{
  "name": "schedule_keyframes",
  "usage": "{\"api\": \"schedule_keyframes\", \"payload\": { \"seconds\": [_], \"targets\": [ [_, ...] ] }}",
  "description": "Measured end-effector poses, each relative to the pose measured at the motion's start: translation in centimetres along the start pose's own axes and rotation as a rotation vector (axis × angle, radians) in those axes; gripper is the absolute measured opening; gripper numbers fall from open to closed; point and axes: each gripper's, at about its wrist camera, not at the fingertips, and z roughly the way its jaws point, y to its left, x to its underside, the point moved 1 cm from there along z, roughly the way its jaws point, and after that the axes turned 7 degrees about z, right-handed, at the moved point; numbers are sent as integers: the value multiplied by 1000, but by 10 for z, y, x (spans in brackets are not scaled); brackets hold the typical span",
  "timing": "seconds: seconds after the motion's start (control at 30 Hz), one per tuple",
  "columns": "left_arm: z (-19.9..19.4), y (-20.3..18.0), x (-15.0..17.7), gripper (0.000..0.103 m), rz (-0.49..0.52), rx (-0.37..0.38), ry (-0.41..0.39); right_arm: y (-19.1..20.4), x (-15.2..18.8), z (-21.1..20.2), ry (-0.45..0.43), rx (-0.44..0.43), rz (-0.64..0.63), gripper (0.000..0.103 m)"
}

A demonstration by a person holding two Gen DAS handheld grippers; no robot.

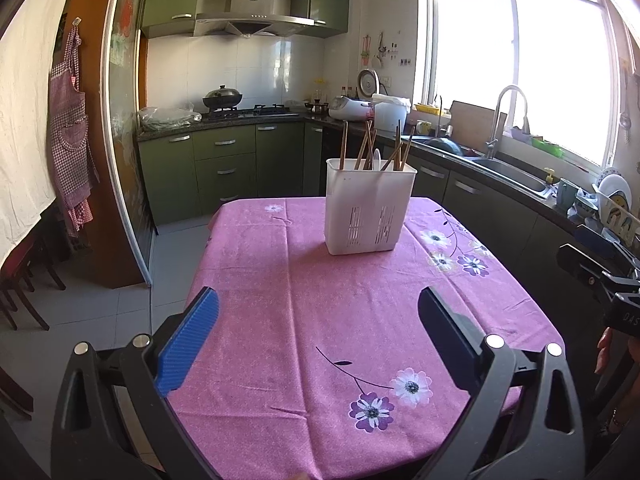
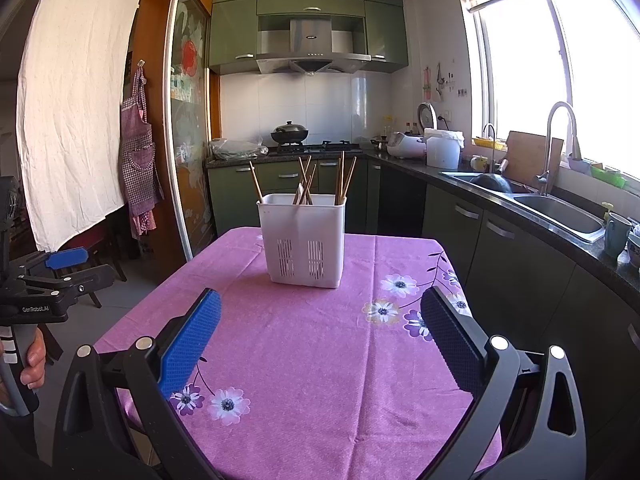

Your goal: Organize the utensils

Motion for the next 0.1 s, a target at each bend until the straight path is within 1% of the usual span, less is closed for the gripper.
{"api": "schedule_keyframes", "payload": {
  "seconds": [0.1],
  "targets": [
    [13,4,2,96,-4,-1,31,-2,0,6,7,8,-5,98]
  ]
}}
